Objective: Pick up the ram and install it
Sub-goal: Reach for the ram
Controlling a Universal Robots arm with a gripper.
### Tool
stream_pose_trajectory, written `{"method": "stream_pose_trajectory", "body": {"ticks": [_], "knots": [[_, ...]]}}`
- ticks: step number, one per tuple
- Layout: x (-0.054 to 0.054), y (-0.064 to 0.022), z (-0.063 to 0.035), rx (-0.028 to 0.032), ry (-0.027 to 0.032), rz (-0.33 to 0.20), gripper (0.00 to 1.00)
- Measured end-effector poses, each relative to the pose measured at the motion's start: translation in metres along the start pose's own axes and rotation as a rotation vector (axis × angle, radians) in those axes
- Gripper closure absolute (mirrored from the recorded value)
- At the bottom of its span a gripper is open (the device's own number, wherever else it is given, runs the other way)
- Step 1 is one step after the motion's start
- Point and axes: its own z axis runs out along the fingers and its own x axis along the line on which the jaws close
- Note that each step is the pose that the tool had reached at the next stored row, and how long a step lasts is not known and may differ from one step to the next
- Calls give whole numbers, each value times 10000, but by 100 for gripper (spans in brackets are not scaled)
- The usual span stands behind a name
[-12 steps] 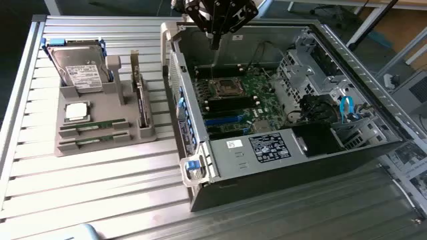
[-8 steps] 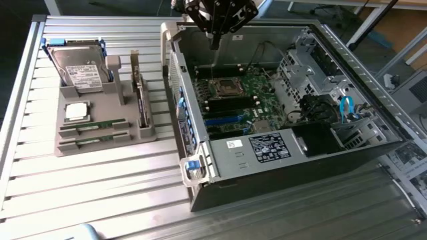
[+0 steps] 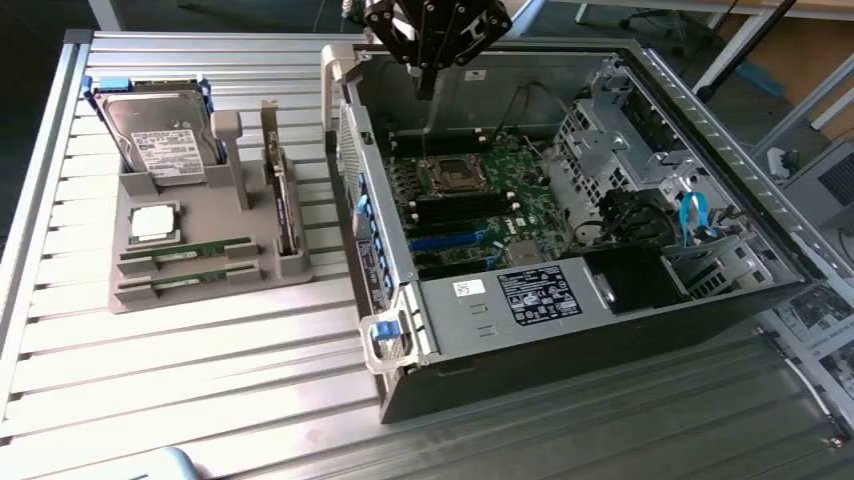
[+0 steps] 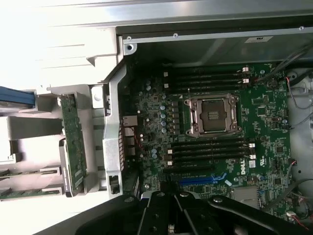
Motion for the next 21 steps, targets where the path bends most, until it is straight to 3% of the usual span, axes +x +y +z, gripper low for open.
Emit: {"method": "stream_pose_trajectory", "body": {"ticks": [21], "knots": [[209,-15,-5,0,0,1,89]]}}
